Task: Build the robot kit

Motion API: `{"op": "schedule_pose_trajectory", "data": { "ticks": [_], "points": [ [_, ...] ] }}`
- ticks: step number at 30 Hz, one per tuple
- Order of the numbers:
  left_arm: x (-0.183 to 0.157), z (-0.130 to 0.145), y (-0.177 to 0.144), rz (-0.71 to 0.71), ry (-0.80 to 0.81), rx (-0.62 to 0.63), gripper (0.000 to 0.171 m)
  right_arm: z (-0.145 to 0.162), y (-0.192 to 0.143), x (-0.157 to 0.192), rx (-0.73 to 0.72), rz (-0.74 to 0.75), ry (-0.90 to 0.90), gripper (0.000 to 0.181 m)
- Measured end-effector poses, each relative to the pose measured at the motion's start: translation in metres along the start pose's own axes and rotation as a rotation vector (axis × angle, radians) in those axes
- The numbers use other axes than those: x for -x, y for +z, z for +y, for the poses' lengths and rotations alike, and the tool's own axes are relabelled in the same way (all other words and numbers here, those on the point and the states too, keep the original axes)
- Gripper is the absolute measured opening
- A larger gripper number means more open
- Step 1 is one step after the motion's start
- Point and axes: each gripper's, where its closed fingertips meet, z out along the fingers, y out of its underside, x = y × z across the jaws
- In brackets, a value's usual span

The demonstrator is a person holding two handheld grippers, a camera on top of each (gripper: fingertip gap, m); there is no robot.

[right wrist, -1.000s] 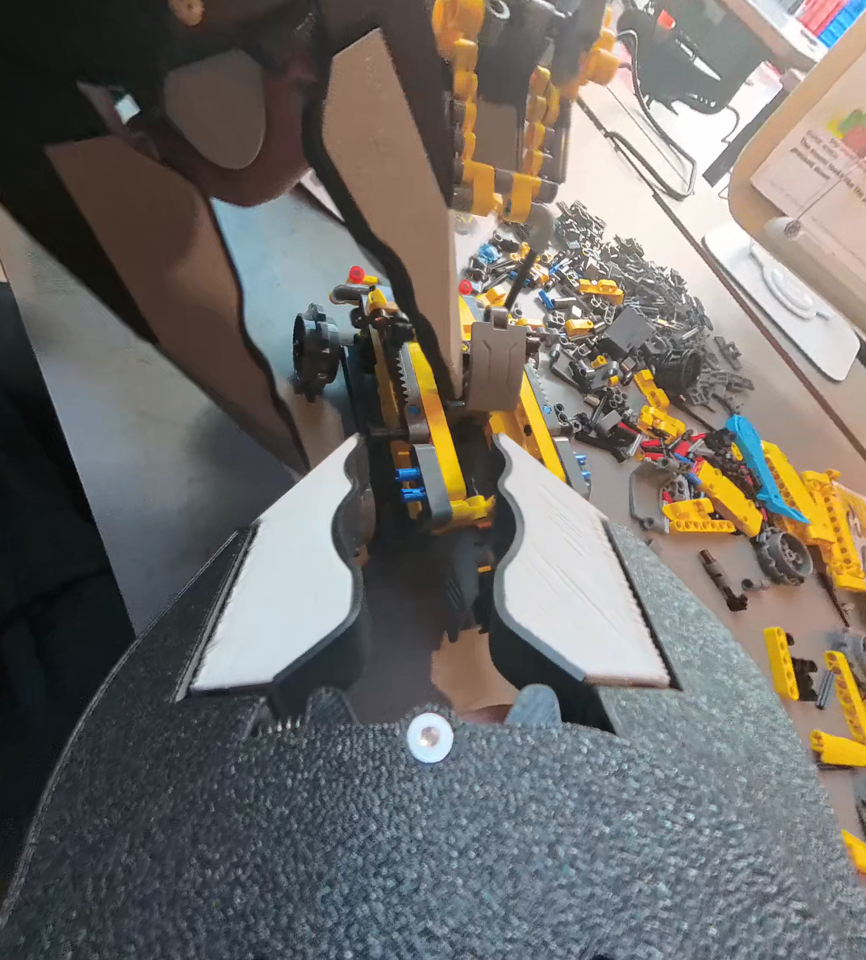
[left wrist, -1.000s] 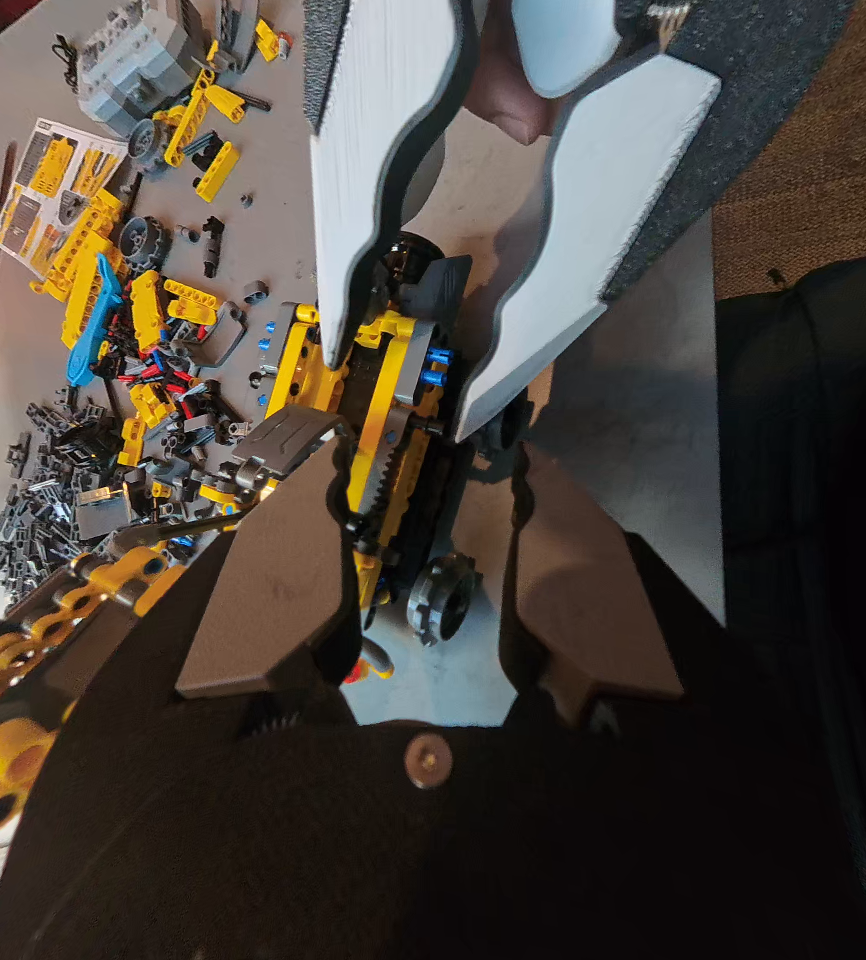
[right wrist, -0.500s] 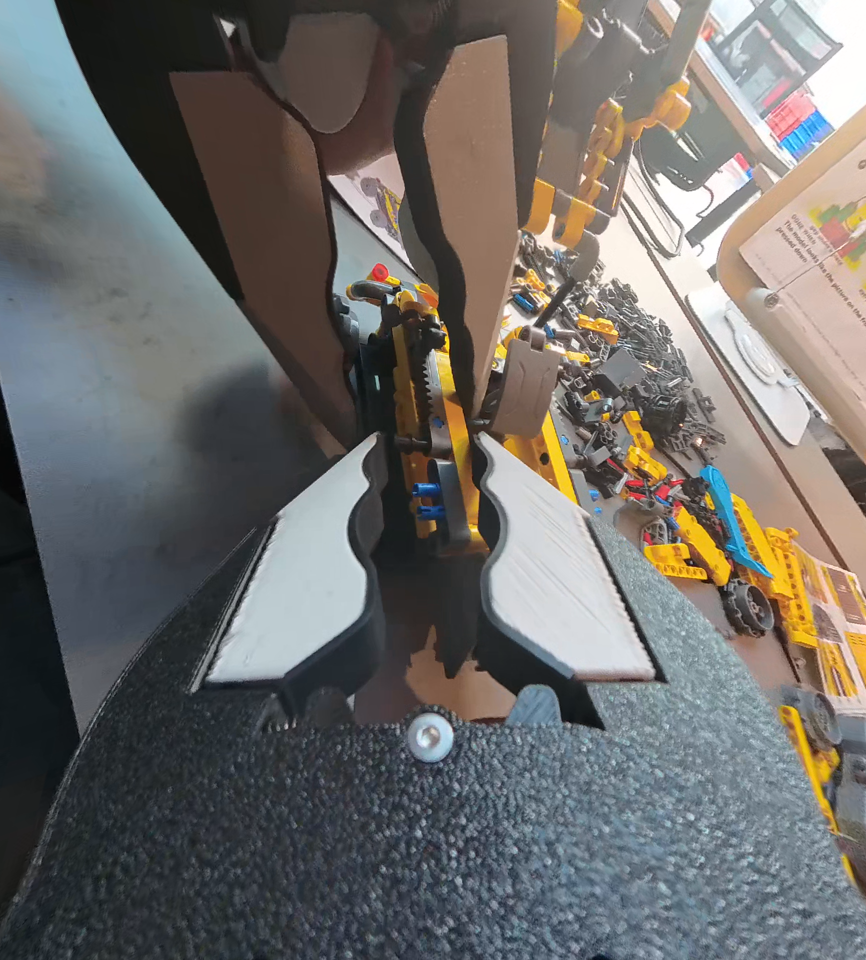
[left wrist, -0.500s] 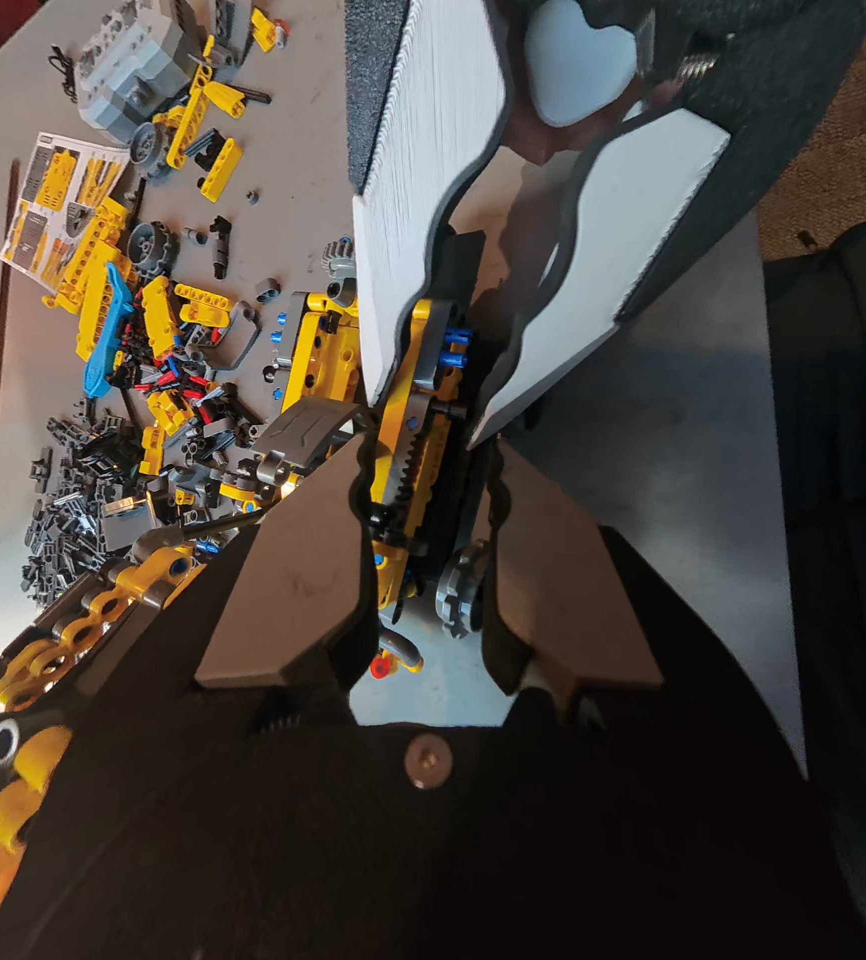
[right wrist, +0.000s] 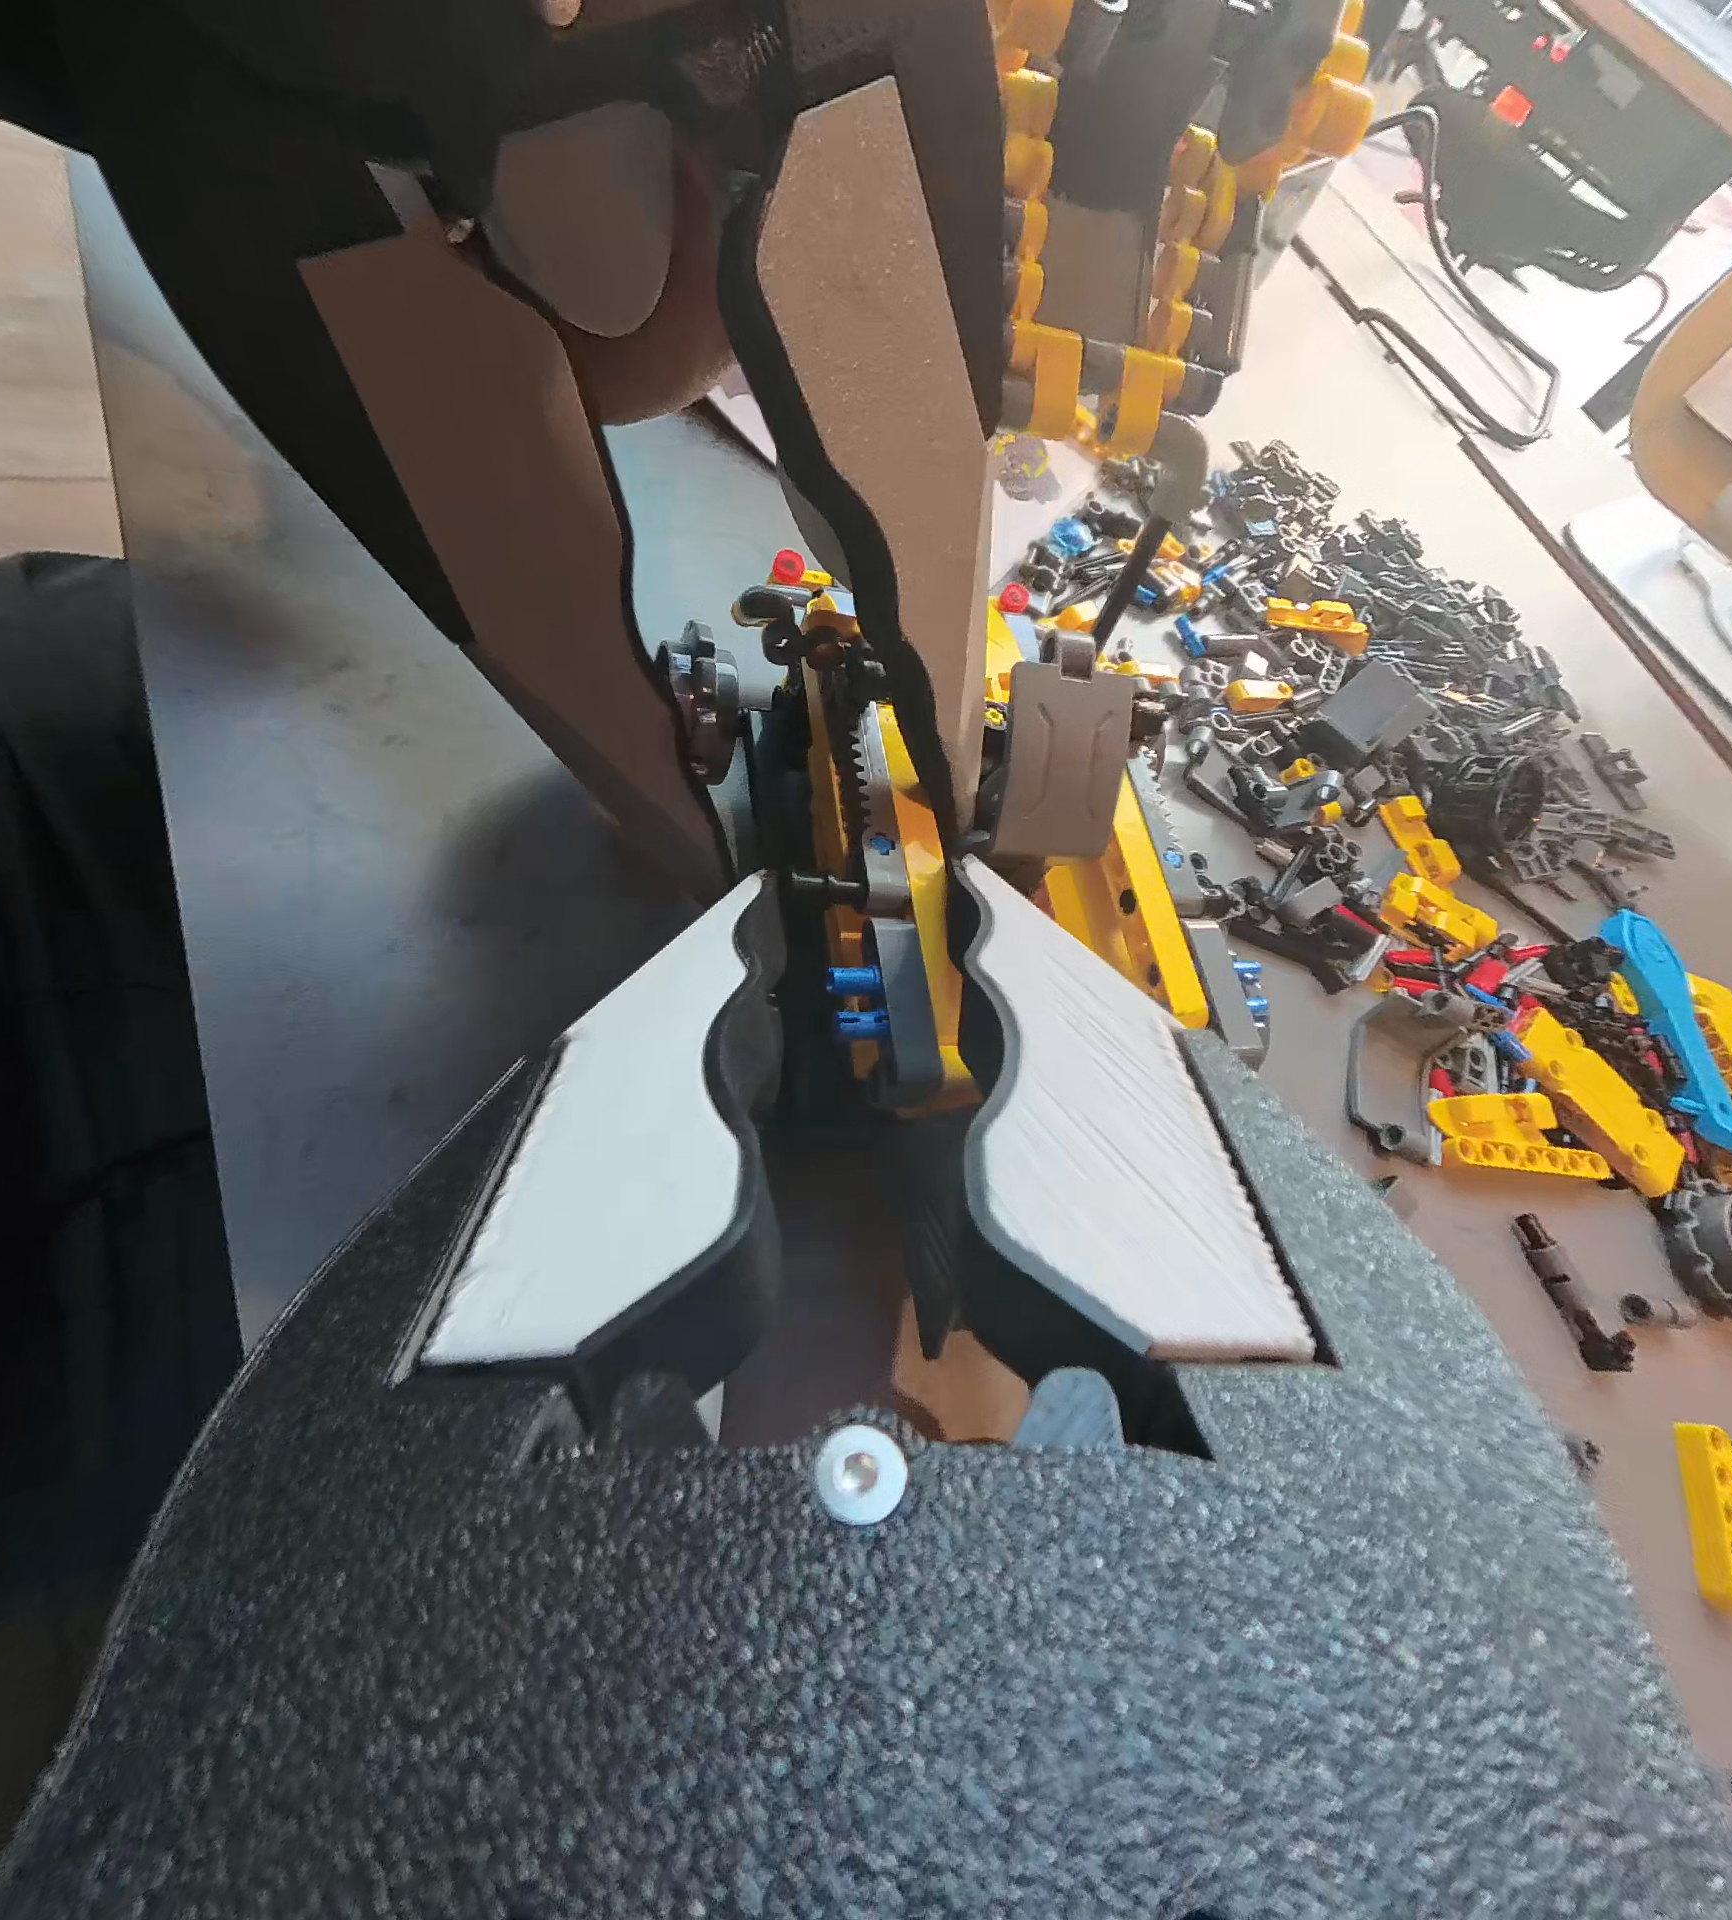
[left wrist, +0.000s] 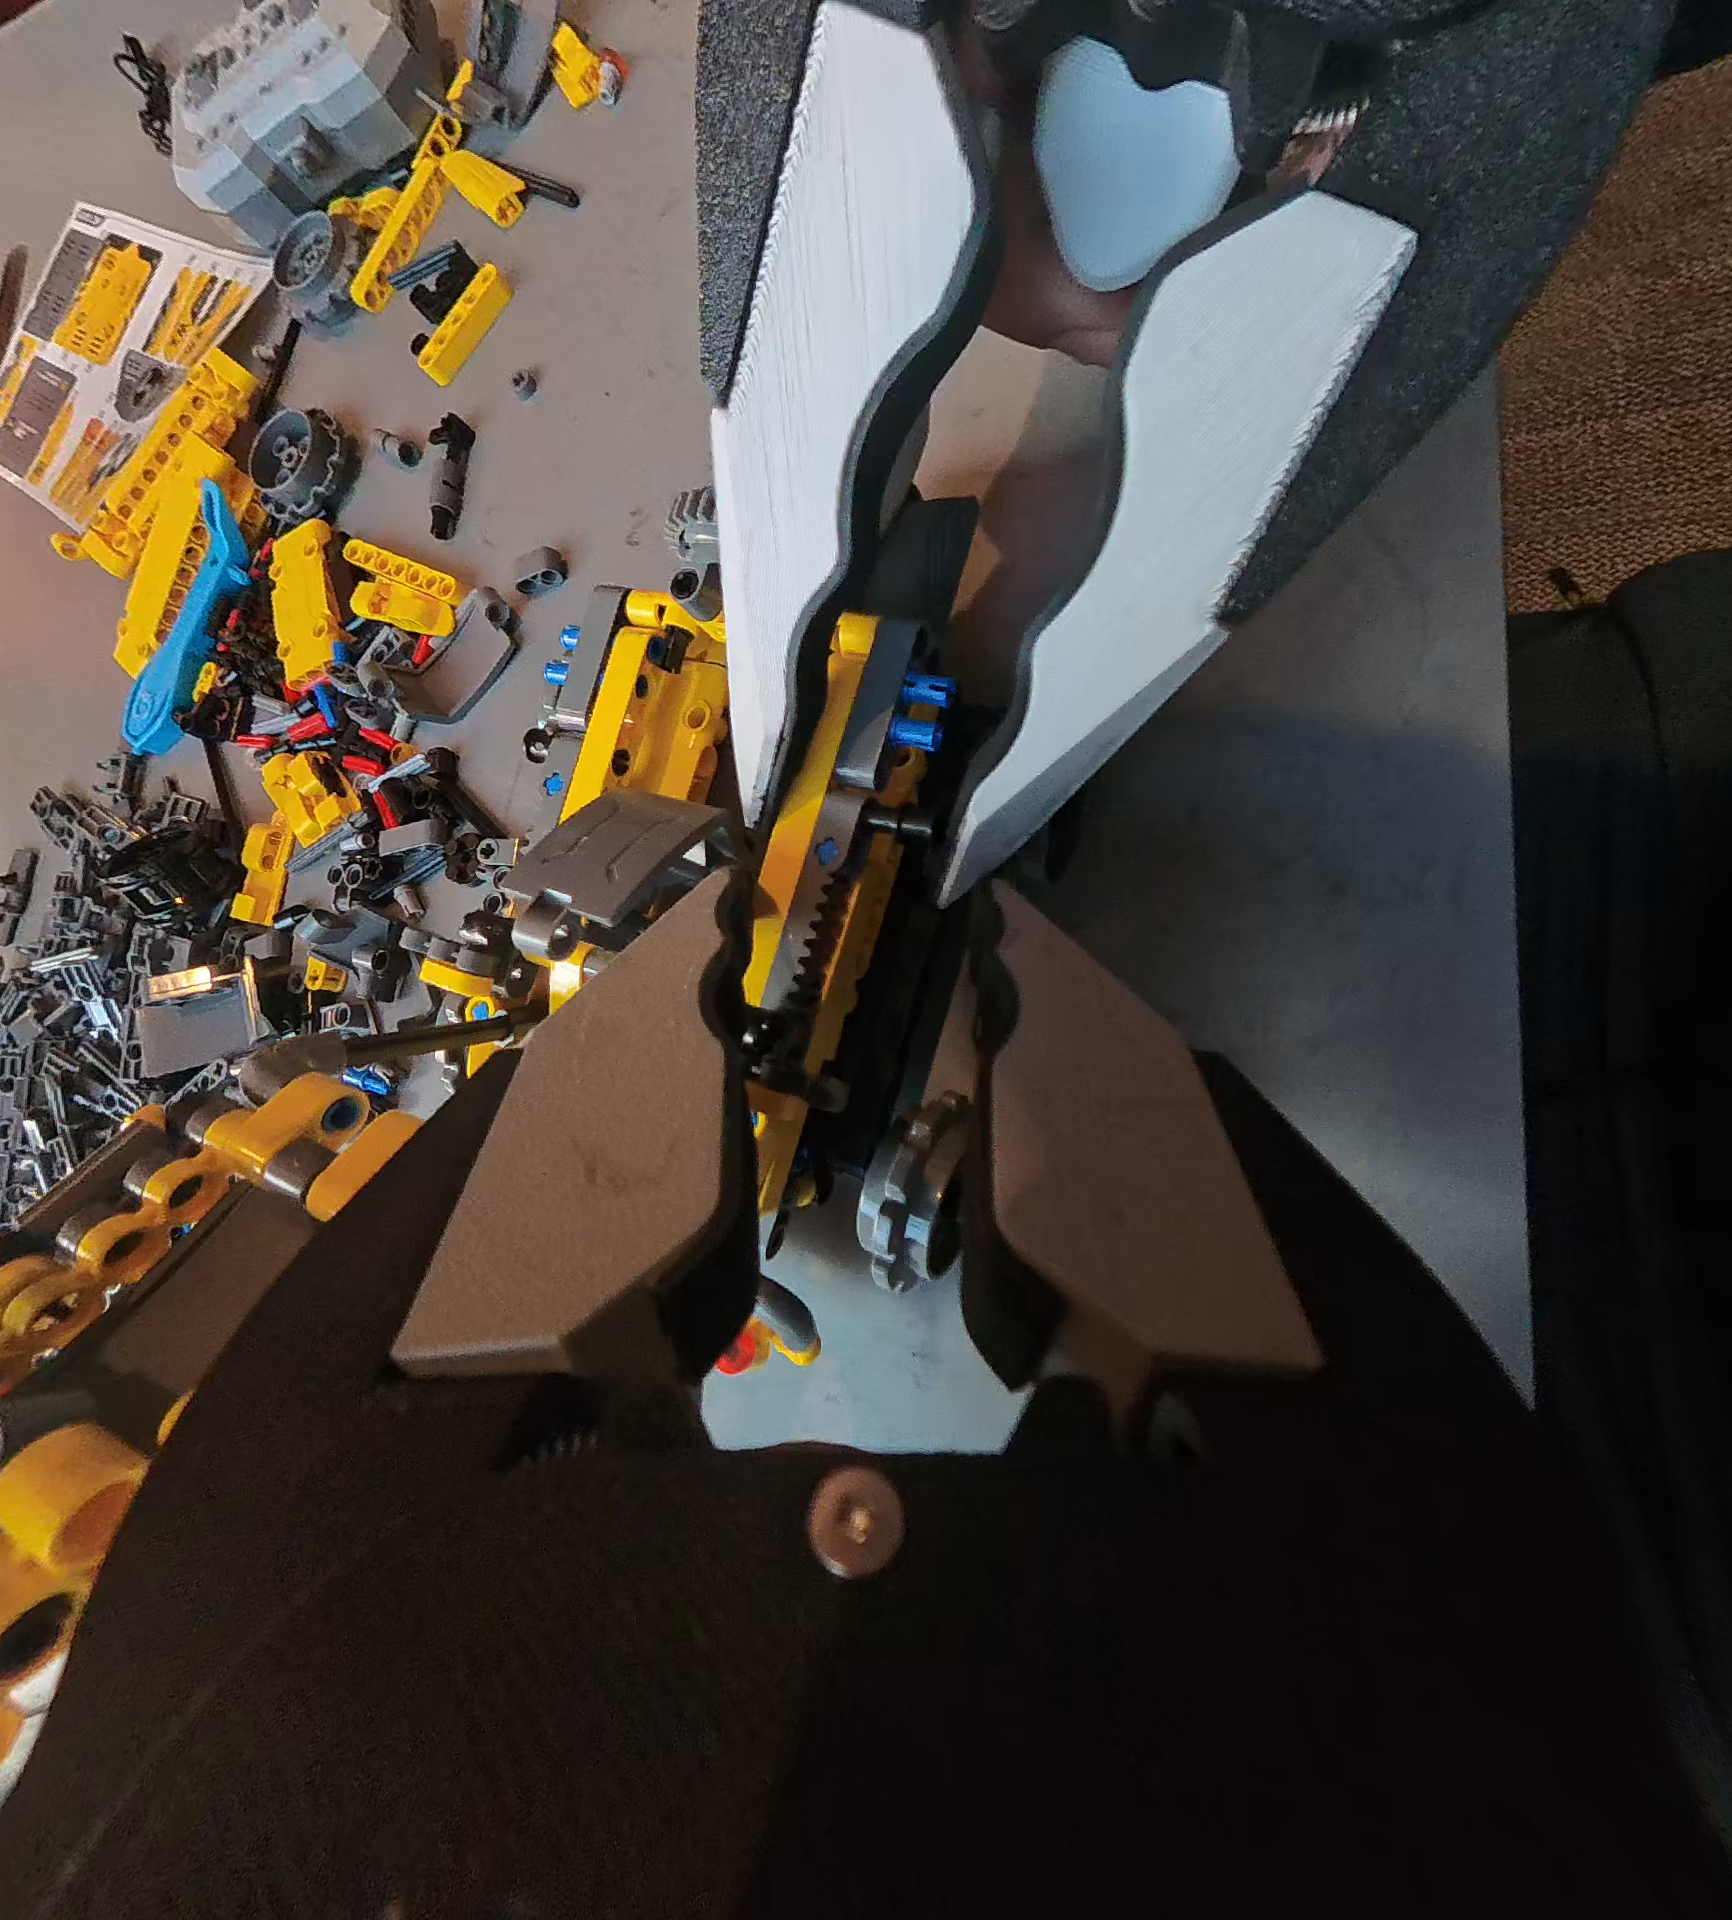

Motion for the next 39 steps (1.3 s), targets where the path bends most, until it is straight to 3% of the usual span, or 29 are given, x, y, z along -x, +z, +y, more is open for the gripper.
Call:
{"op": "schedule_pose_trajectory", "data": {
  "ticks": [3, 5, 8, 14, 24, 39],
  "points": [
    [-0.003, -0.002, 0.000, 0.008, -0.031, -0.004, 0.042, 0.000, -0.001, 0.001, 0.006, -0.044, 0.035, 0.029],
    [-0.010, -0.004, 0.001, 0.054, -0.059, -0.019, 0.057, 0.001, -0.001, 0.001, 0.031, -0.079, 0.071, 0.030],
    [-0.003, -0.005, 0.000, 0.052, -0.115, -0.041, 0.043, 0.001, 0.000, 0.000, 0.052, -0.099, 0.112, 0.030],
    [-0.002, -0.006, -0.001, 0.063, -0.144, -0.053, 0.043, -0.003, -0.005, 0.002, 0.066, -0.221, 0.228, 0.032],
    [0.001, -0.003, 0.002, 0.004, -0.085, -0.034, 0.039, -0.003, -0.003, 0.001, 0.045, -0.212, 0.158, 0.029],
    [0.005, -0.006, 0.001, -0.017, -0.129, -0.031, 0.032, -0.008, -0.003, 0.002, 0.065, -0.409, 0.250, 0.026]
  ]
}}
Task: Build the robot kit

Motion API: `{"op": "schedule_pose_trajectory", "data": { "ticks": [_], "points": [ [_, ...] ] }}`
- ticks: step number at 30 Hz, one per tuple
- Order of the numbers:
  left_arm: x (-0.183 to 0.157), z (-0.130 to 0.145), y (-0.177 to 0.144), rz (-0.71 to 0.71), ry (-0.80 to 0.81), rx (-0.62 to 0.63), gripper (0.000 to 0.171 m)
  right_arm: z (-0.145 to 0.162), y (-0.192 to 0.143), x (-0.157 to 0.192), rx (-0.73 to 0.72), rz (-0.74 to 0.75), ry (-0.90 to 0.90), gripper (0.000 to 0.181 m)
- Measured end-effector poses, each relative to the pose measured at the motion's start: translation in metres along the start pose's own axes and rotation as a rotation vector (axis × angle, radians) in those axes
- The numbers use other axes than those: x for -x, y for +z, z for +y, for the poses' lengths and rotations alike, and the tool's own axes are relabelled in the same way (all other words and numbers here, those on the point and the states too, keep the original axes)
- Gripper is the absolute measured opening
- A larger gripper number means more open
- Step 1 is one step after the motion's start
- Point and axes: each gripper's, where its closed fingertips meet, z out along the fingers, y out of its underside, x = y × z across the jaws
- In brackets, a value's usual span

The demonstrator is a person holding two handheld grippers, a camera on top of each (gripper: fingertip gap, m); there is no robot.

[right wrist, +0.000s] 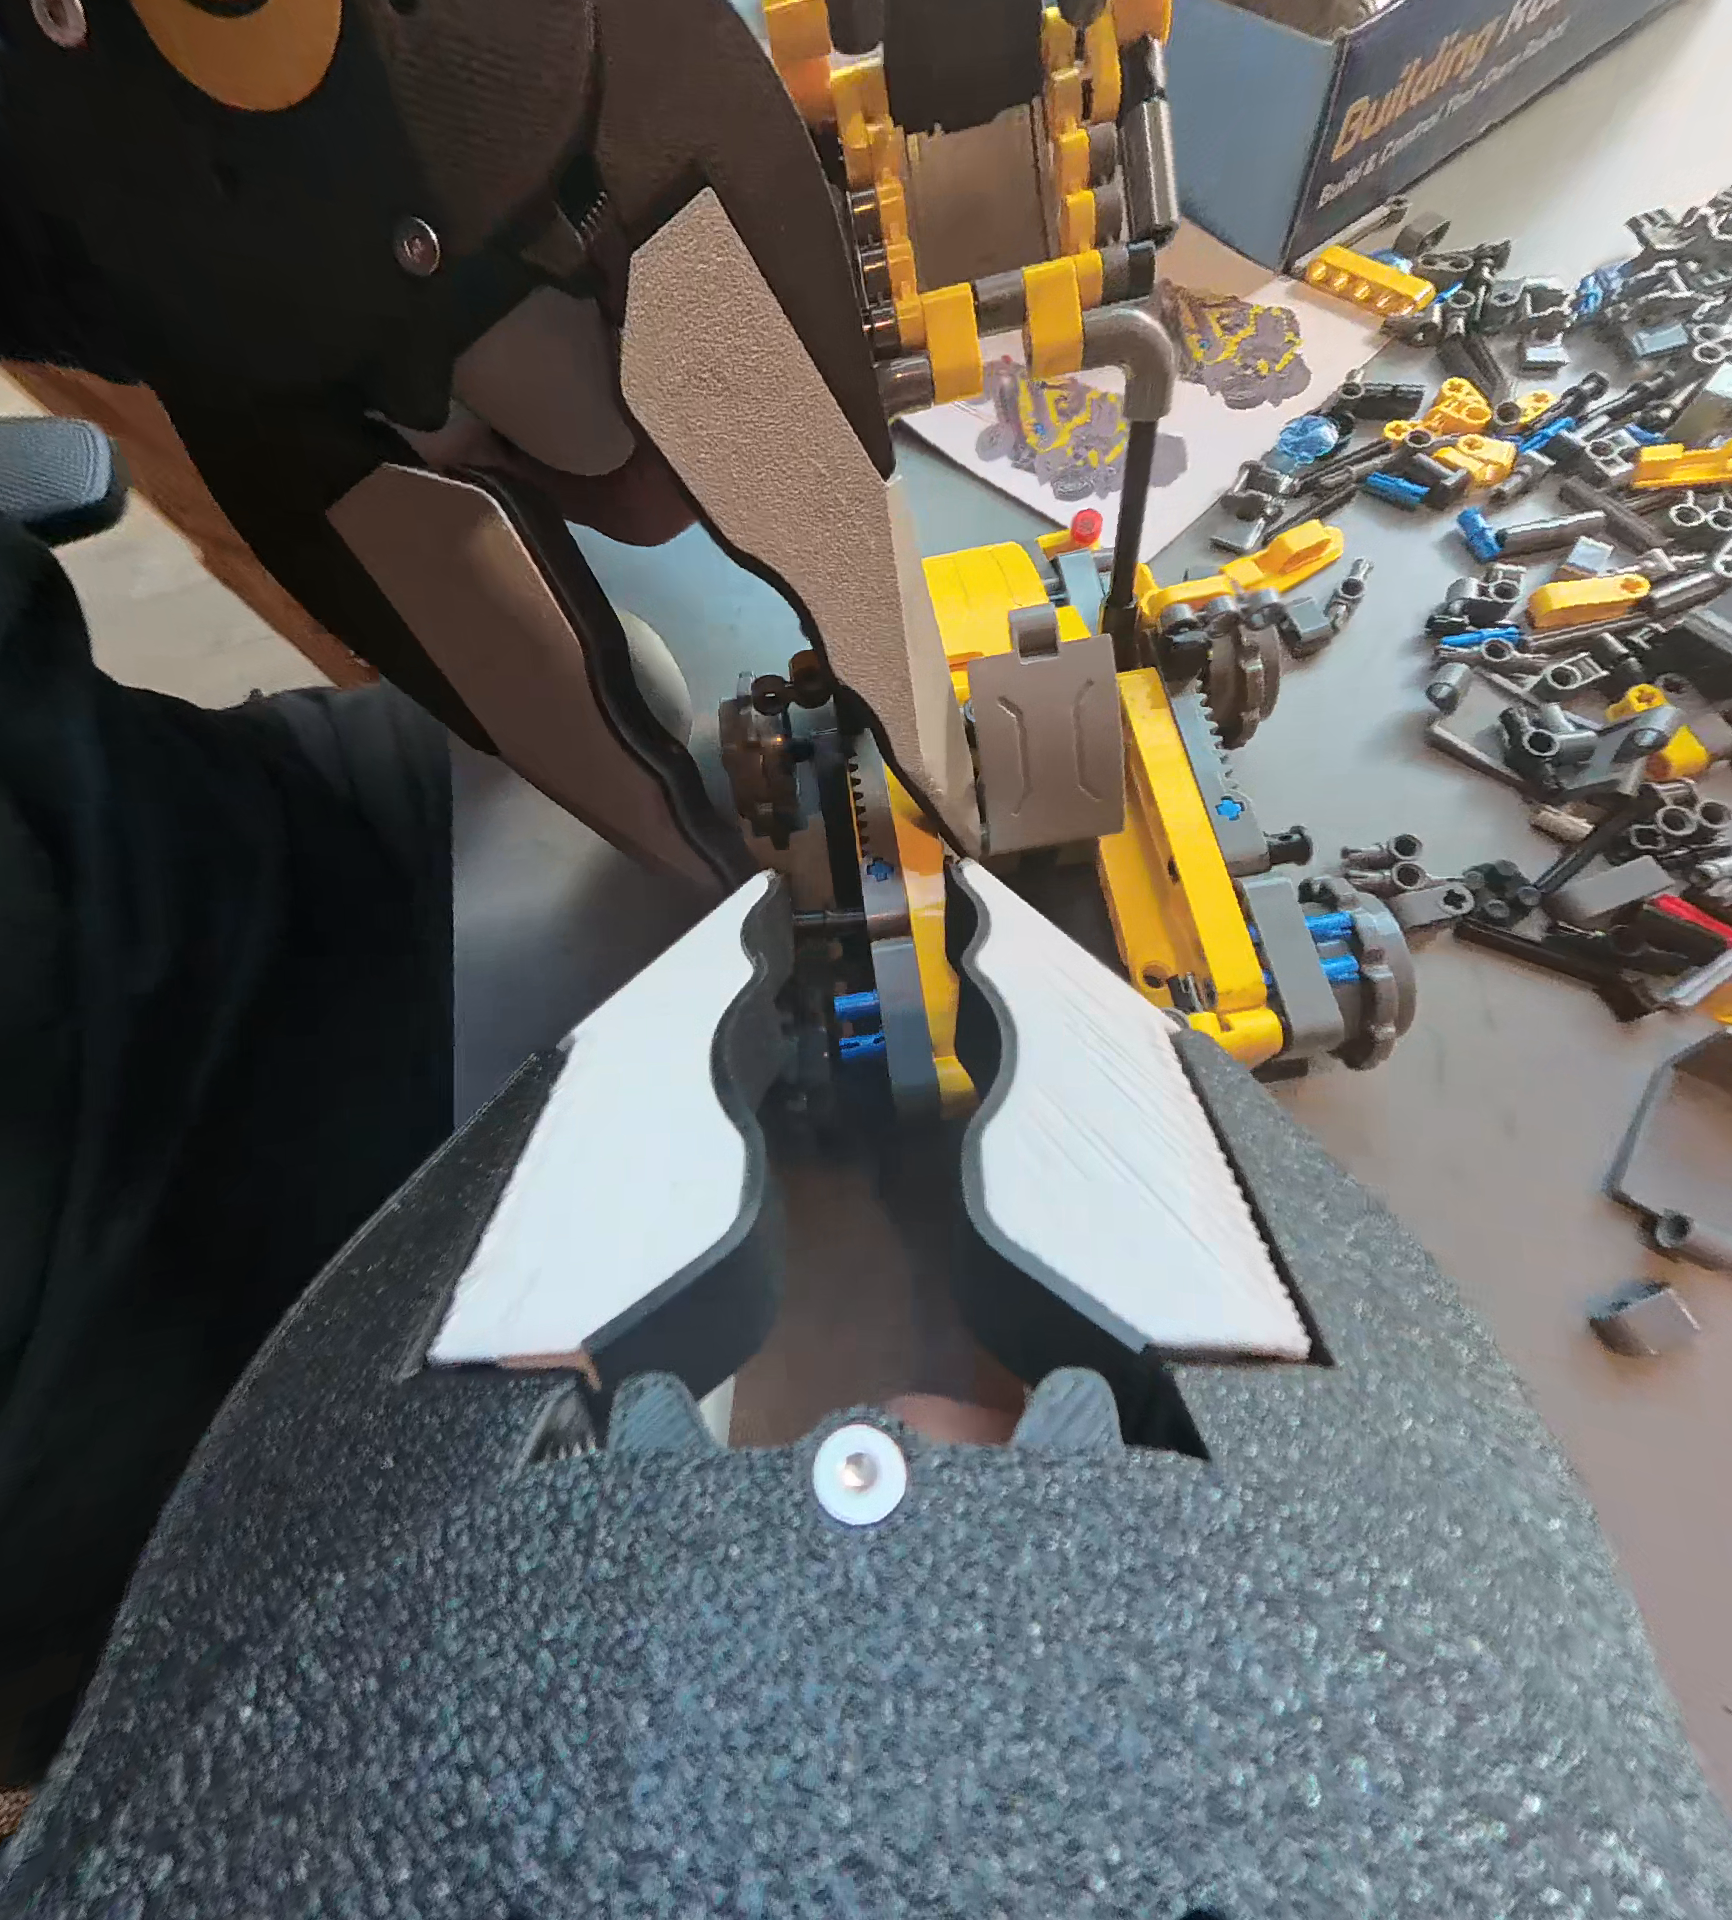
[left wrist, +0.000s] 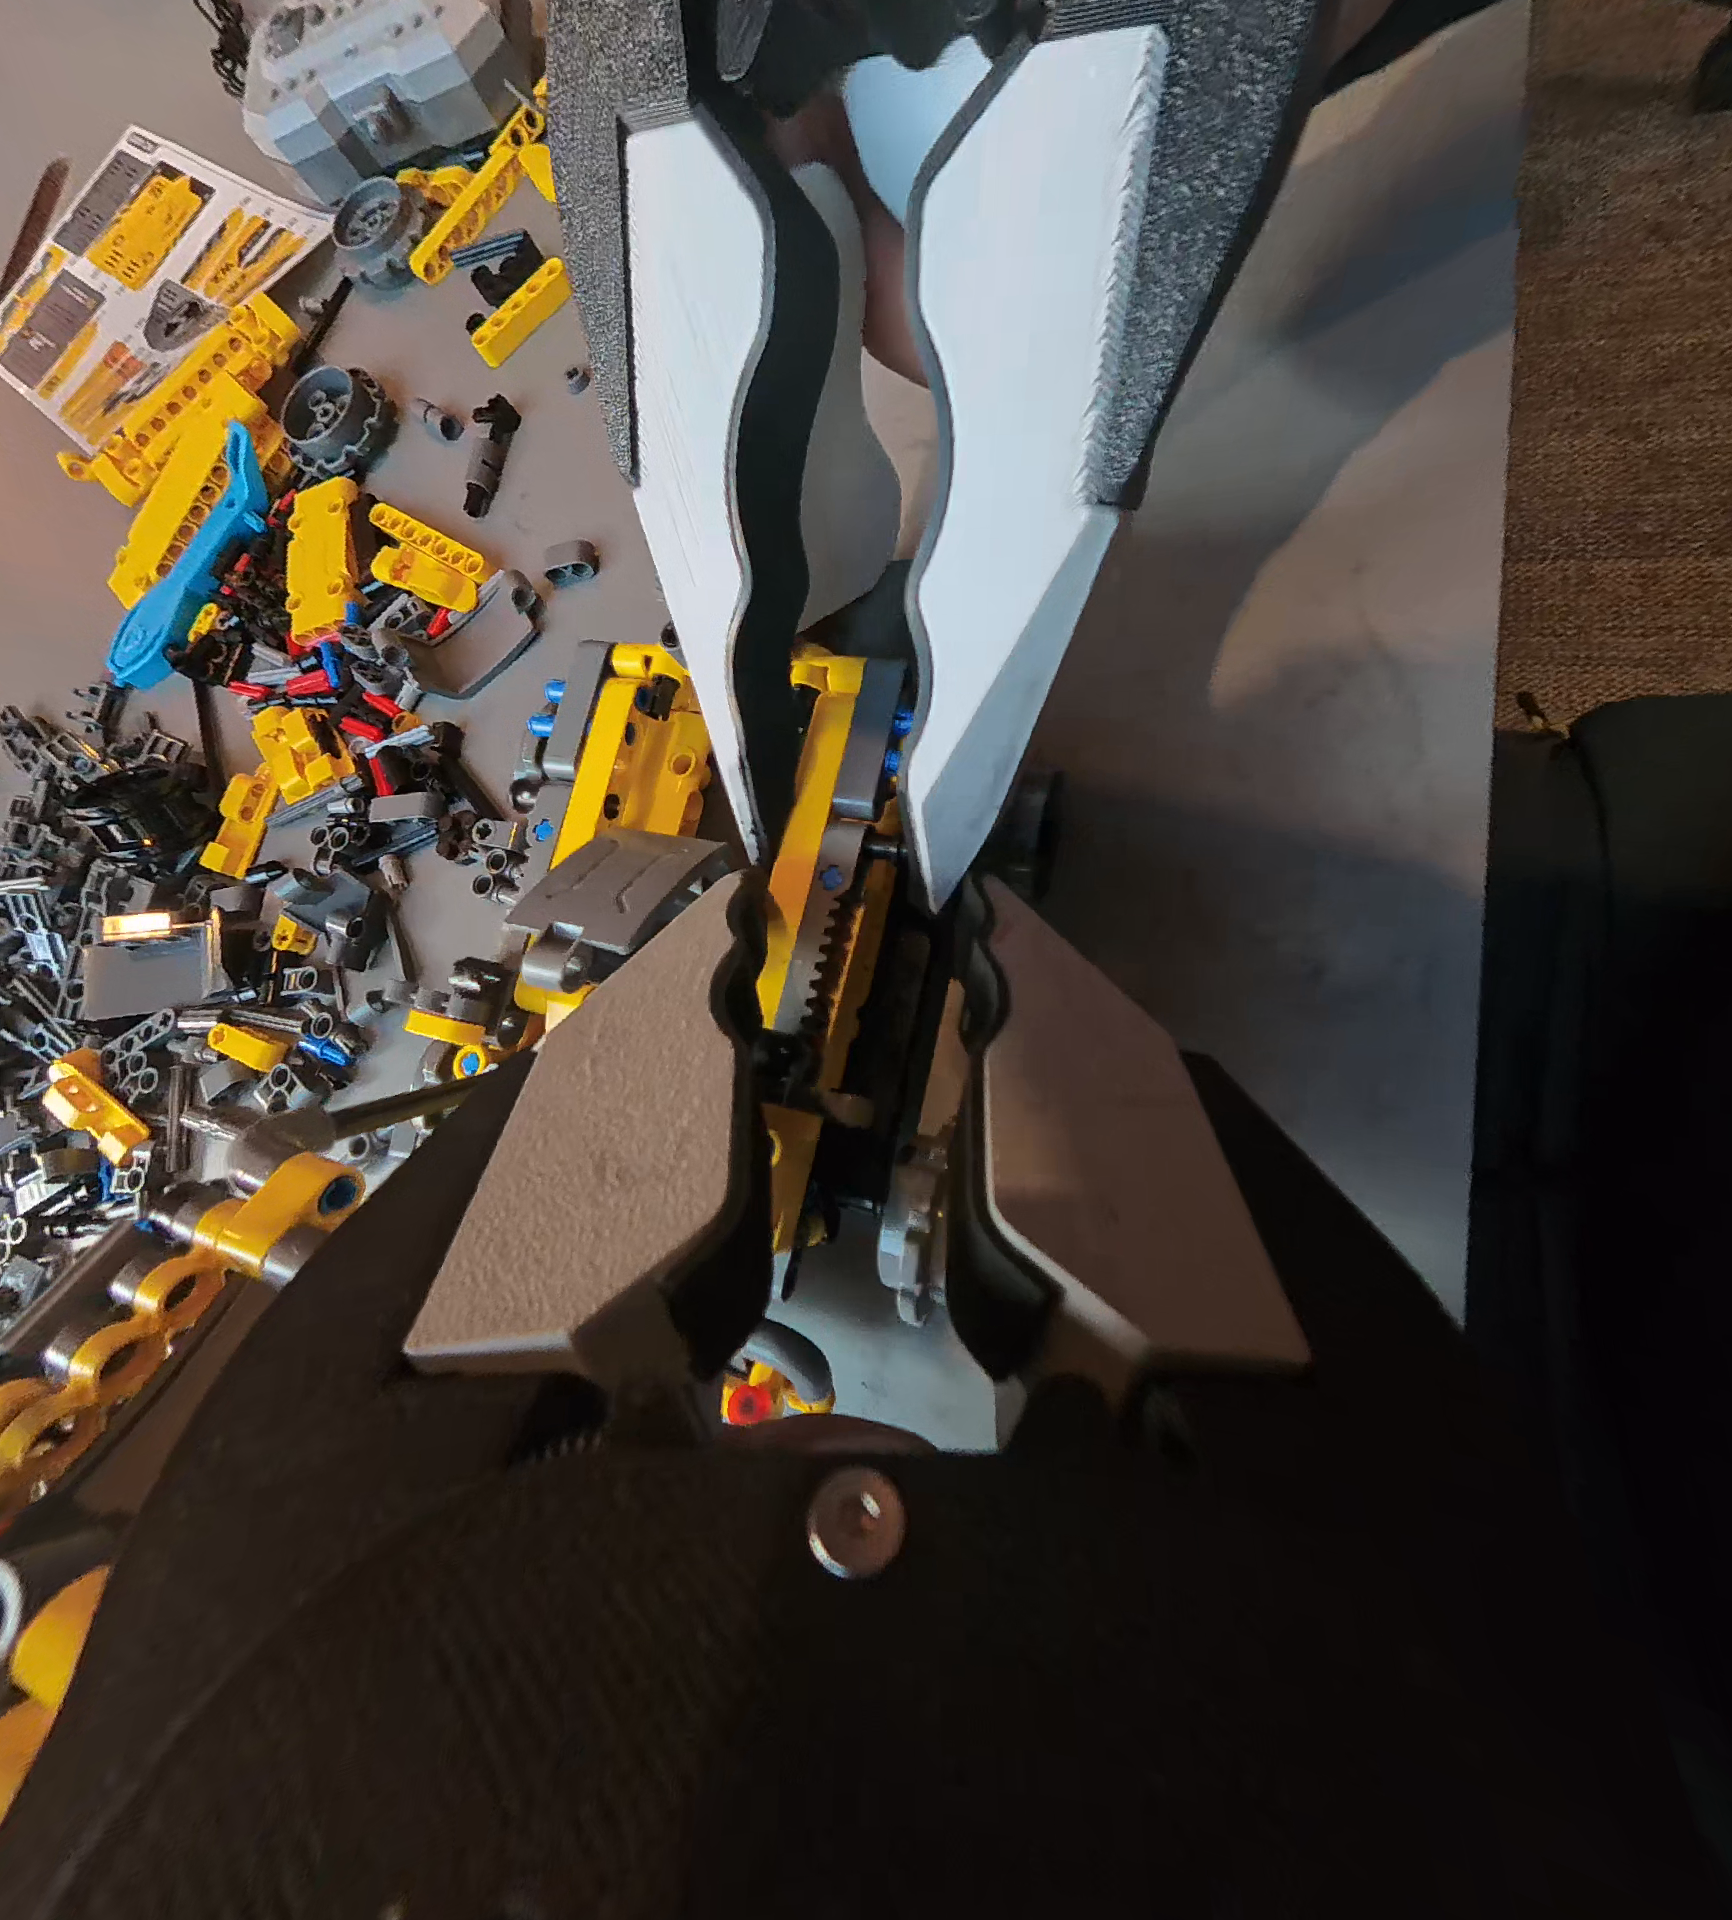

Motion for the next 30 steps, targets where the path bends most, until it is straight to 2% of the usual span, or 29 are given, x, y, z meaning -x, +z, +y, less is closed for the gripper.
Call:
{"op": "schedule_pose_trajectory", "data": {
  "ticks": [6, 7, 8, 13, 16, 17, 18, 22, 26, 30],
  "points": [
    [0.003, 0.001, 0.001, -0.050, 0.002, -0.002, 0.032, 0.000, 0.002, -0.002, 0.025, 0.007, -0.005, 0.026],
    [0.004, 0.001, 0.001, -0.070, 0.018, 0.001, 0.030, 0.001, 0.001, -0.008, 0.014, 0.040, 0.000, 0.015],
    [0.007, 0.000, 0.000, -0.096, 0.026, 0.004, 0.017, 0.000, 0.002, -0.003, 0.000, 0.001, -0.011, 0.012],
    [0.012, 0.001, 0.001, -0.088, -0.013, -0.026, 0.018, -0.002, 0.002, -0.010, 0.049, 0.065, -0.067, 0.014],
    [0.013, 0.001, 0.003, -0.109, 0.021, -0.014, 0.020, -0.002, -0.001, -0.014, 0.074, 0.121, -0.137, 0.014],
    [0.012, 0.001, 0.003, -0.100, 0.024, -0.012, 0.022, -0.005, -0.004, -0.014, 0.064, 0.140, -0.171, 0.020],
    [0.011, 0.002, 0.003, -0.074, 0.022, -0.014, 0.026, -0.009, -0.009, -0.015, 0.043, 0.169, -0.193, 0.034],
    [-0.003, 0.001, -0.001, 0.085, -0.080, -0.026, 0.060, -0.001, -0.014, -0.009, 0.048, 0.151, -0.153, 0.039],
    [0.006, 0.005, 0.001, -0.025, 0.029, 0.009, 0.042, 0.006, -0.003, -0.012, 0.061, 0.197, -0.136, 0.036],
    [0.006, 0.006, 0.003, -0.056, 0.073, 0.031, 0.042, 0.006, 0.000, -0.014, 0.064, 0.194, -0.129, 0.032]
  ]
}}
